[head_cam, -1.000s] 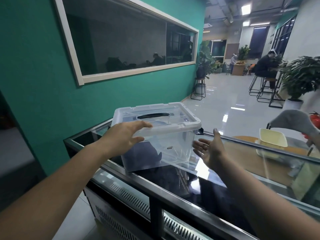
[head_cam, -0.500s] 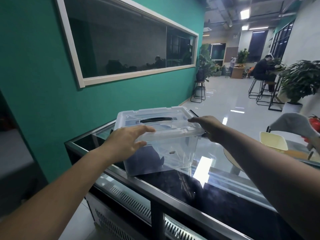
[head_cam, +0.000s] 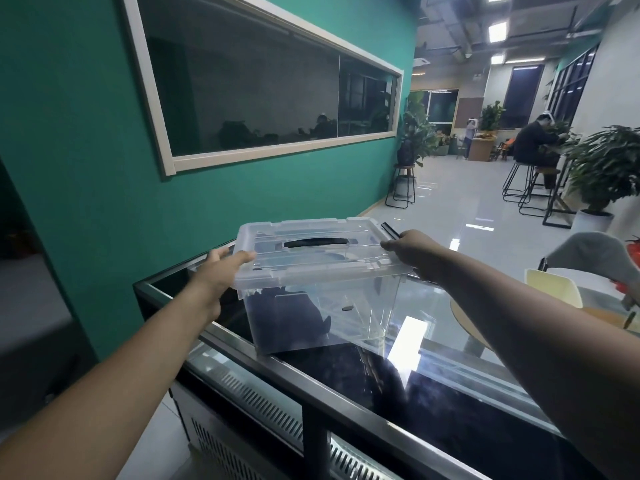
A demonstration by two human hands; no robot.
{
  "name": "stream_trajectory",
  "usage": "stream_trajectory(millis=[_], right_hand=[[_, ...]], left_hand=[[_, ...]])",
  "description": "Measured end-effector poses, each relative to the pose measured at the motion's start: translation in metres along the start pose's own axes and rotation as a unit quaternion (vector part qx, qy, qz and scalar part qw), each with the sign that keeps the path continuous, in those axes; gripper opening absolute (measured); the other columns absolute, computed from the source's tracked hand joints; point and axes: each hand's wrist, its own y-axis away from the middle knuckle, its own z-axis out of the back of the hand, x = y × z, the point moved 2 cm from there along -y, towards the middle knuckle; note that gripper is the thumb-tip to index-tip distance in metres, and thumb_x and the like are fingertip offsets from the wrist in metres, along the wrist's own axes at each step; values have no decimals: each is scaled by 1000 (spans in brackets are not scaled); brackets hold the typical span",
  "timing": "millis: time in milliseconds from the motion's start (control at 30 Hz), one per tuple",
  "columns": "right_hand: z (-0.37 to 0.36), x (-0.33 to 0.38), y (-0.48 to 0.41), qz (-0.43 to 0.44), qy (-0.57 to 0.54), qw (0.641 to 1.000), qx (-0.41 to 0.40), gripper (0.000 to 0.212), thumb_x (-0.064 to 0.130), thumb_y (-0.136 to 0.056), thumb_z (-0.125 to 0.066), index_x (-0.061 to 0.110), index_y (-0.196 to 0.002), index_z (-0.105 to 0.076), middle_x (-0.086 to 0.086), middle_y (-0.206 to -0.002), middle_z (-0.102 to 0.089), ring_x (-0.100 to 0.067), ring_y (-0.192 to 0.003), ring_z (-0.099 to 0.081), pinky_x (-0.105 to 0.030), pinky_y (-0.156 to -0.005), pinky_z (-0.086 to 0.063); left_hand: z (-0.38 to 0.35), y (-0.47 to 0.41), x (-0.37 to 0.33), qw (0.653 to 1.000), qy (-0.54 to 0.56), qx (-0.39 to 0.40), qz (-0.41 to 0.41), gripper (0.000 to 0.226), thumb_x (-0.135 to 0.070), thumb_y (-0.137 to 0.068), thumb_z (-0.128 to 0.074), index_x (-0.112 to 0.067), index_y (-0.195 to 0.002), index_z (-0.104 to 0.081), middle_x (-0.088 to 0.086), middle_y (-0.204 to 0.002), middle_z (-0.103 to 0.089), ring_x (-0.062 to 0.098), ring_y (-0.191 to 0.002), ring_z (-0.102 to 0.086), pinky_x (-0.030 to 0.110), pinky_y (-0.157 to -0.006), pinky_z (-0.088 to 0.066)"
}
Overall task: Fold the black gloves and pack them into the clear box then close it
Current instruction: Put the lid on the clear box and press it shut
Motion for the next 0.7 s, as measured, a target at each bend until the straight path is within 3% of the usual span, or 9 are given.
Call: stream_trajectory(millis=[100, 200, 300, 400, 500, 600, 700], right_hand=[[0, 1, -3, 15, 41, 999, -13, 38, 33, -101, -68, 0, -118, -65, -27, -122, -69, -32, -84, -59, -38, -71, -45], [-1, 4, -1, 31, 83, 996, -16, 35, 30, -104, -63, -2, -119, -64, -27, -122, -67, -32, -84, -56, -37, -69, -41], [0, 9, -1, 44, 136, 990, -13, 34, 26, -107, -58, -5, -120, -63, -26, -121, -66, -32, -89, -55, -34, -64, -38], [1, 15, 4, 53, 194, 979, -14, 26, 24, -110, -53, -1, -110, -60, -20, -108, -60, -32, -89, -53, -30, -56, -34], [0, 19, 5, 52, 232, 971, -20, 22, 21, -109, -50, 1, -103, -56, -18, -101, -57, -26, -72, -50, -29, -51, -33], [-1, 18, 2, 50, 234, 971, -25, 20, 17, -106, -50, 0, -106, -61, -18, -99, -59, -25, -69, -50, -29, -52, -35], [-3, 15, -1, 52, 224, 973, -34, 21, 16, -104, -50, 1, -110, -63, -18, -100, -62, -25, -68, -51, -27, -51, -36]], left_hand=[[6, -25, 9, 998, 43, 30, 46, 112, -63, -50, -94, -13, -145, -59, 6, -137, -72, 29, -135, -62, 53, -125, -37], [12, -31, 7, 996, 61, 17, 59, 134, -58, -53, -101, -15, -161, -36, 10, -147, -61, 29, -140, -56, 52, -124, -40], [18, -43, 18, 990, 77, 53, 104, 139, -71, -25, -104, -16, -147, -62, 4, -155, -62, 27, -148, -53, 51, -125, -40], [24, -53, 28, 984, 91, 68, 136, 137, -73, -28, -104, -23, -150, -62, 1, -161, -57, 28, -151, -50, 53, -122, -44], [16, -26, 11, 986, 83, 63, 130, 119, -66, -40, -104, -21, -143, -66, 3, -147, -68, 27, -136, -63, 50, -112, -53], [10, -13, 3, 989, 65, 65, 113, 66, -56, -76, -90, -17, -127, -74, 4, -101, -83, 25, -95, -75, 40, -82, -60], [10, -11, 2, 990, 54, 61, 113, 49, -54, -84, -85, -17, -115, -75, 3, -76, -81, 24, -78, -73, 37, -68, -59]])
